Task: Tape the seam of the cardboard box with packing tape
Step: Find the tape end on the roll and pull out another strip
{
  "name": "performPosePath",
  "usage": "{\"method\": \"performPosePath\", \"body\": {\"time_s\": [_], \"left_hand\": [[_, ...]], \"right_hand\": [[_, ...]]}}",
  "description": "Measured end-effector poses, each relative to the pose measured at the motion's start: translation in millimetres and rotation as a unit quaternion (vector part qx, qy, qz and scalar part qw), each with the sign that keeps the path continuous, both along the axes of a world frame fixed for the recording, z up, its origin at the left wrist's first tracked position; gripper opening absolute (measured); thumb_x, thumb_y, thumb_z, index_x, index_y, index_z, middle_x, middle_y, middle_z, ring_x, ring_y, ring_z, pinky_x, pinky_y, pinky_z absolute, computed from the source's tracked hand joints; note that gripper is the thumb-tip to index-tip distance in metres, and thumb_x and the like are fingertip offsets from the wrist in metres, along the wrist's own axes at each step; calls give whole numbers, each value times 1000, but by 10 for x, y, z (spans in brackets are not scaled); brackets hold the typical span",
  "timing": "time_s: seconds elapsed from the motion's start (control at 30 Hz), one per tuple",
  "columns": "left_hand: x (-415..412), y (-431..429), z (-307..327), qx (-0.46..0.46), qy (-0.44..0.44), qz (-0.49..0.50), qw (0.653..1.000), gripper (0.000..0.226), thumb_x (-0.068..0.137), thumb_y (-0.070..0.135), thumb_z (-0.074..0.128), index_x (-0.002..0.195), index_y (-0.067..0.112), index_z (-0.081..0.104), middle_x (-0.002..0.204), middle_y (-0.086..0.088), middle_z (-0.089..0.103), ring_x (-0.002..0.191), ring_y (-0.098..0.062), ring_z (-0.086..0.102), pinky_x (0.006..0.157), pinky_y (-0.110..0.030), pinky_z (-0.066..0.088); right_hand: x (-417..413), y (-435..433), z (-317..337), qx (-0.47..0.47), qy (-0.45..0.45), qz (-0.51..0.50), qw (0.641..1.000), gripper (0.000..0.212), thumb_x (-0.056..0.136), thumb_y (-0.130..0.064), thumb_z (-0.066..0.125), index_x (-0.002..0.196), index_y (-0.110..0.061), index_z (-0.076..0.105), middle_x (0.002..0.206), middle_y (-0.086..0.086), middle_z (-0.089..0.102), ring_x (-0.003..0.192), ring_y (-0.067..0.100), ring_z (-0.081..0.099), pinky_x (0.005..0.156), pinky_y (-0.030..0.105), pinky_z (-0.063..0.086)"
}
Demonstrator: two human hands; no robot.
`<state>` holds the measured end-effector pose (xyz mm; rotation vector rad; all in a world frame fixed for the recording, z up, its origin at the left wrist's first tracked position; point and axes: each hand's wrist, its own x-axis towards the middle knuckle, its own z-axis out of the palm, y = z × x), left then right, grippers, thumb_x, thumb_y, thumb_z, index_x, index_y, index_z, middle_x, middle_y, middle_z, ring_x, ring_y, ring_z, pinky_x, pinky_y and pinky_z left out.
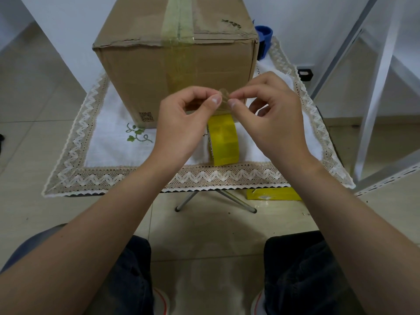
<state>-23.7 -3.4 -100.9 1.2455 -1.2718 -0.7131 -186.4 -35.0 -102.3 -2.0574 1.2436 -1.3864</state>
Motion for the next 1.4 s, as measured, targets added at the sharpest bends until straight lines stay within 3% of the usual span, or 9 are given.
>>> {"method": "performPosePath", "body": {"time_s": [0.37, 0.6, 0.73, 0.9, 1.03, 1.13, 1.3, 1.4], "left_hand": [[5, -10, -28, -6, 4, -20, 1000, 17, 94, 11, 73, 90, 27, 77, 85, 16, 78, 88, -2, 73, 85, -28, 60], [31, 1, -37, -20, -14, -24, 999, 8, 92, 14, 76, 96, 20, 77, 94, 7, 78, 93, -7, 74, 86, -27, 60], [50, -14, -35, -20, 9, -13, 1000, 13, 86, 12, 82, 91, 21, 74, 87, 5, 76, 83, -3, 72, 77, -21, 58], [43, -4, -28, -26, 10, -25, 999, 12, 87, 8, 80, 90, 18, 75, 88, 7, 76, 84, 0, 72, 78, -17, 56], [52, -7, -35, -26, 6, -27, 999, 9, 87, 10, 81, 92, 17, 76, 92, 2, 78, 90, -9, 74, 83, -24, 59], [65, -23, -56, -22, 4, -25, 999, 11, 86, 14, 82, 94, 20, 76, 95, 3, 78, 95, -14, 75, 88, -30, 61], [68, -57, -62, 10, -22, -38, 999, 22, 92, 19, 77, 114, 19, 74, 106, 10, 76, 102, -2, 72, 93, -24, 57], [57, -68, -82, 25, -31, -58, 998, 17, 93, 23, 74, 110, 23, 76, 109, 3, 77, 107, -10, 73, 100, -38, 58]], "right_hand": [[-12, -34, -38, -3, 21, 2, 1000, 12, 91, -24, 77, 100, -19, 82, 98, 1, 68, 68, 19, 61, 61, 17, 47], [-14, -39, -66, -9, 38, 14, 999, 13, 91, -29, 77, 100, -21, 82, 98, 1, 67, 66, 20, 60, 59, 20, 46], [-12, -33, -65, -13, 34, 16, 999, 11, 92, -27, 77, 99, -21, 82, 98, 1, 67, 68, 19, 61, 60, 20, 47], [-10, -39, -58, 3, 10, 26, 1000, 9, 91, -25, 77, 97, -20, 82, 98, 1, 68, 73, 20, 63, 62, 23, 50], [-4, -33, -51, 15, -1, 38, 999, 8, 91, -22, 77, 96, -17, 82, 98, 3, 69, 75, 17, 63, 65, 13, 45], [-6, -31, -46, 23, -8, 47, 999, 7, 92, -21, 77, 95, -17, 82, 98, 4, 69, 76, 17, 64, 66, 13, 46], [7, -29, -51, 31, -23, 60, 997, 4, 92, -18, 76, 93, -20, 79, 98, 3, 69, 78, 15, 65, 65, 17, 48], [13, -31, -49, 35, -23, 65, 997, 8, 94, -16, 73, 91, -23, 75, 98, 2, 69, 81, 12, 65, 67, 17, 48]]}}
